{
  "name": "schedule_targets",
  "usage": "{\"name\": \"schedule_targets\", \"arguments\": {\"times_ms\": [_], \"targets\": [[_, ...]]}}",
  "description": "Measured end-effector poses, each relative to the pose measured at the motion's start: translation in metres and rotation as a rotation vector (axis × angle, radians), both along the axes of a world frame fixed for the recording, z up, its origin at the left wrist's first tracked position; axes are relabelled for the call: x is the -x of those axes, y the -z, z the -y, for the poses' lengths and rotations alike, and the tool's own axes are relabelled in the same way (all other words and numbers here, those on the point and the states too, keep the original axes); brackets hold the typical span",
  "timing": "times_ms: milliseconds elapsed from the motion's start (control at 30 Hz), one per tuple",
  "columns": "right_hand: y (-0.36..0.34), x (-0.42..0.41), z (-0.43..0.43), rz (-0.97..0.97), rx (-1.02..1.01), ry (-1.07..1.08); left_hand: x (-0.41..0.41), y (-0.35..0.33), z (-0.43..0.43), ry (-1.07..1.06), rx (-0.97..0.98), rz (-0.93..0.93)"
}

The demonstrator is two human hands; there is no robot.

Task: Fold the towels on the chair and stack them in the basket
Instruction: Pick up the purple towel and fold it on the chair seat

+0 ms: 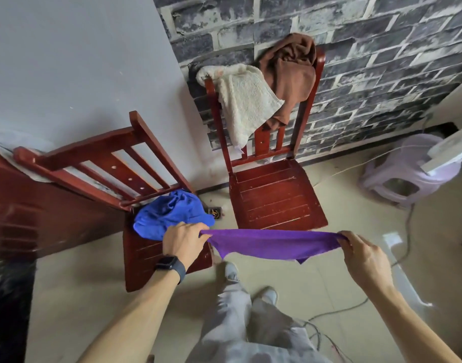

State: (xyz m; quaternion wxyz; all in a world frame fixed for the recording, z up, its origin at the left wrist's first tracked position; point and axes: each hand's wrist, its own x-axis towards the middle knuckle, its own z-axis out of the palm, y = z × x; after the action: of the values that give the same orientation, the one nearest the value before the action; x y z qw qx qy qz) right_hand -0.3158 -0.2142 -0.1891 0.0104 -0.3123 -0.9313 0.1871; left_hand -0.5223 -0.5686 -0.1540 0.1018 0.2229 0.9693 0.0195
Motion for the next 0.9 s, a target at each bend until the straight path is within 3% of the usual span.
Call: {"name": "schedule_targets", "arguments": {"times_ms": [200, 400, 567, 800, 900], "targets": [[0.022, 0.081, -0.025, 0.155, 0.173, 0.23, 0.051, 0.022, -0.035, -0.1, 0.058, 0.158], [0.086, 0.177, -0.06, 0.092, 0.603, 0.658, 0.129, 0.113, -0.091, -0.256, 0.018, 0.304], [0.181, 0.214, -0.1, 0.021, 0.745, 0.825, 0.181, 0.184, -0.126, -0.354, 0.003, 0.417], [0.224, 0.281, -0.123, -0.225, 0.812, 0.897, 0.246, 0.242, -0.173, -0.504, -0.265, 0.469], [0.232, 0.296, -0.129, -0.228, 0.905, 0.828, 0.253, 0.275, -0.187, -0.619, -0.5, 0.624]]}}
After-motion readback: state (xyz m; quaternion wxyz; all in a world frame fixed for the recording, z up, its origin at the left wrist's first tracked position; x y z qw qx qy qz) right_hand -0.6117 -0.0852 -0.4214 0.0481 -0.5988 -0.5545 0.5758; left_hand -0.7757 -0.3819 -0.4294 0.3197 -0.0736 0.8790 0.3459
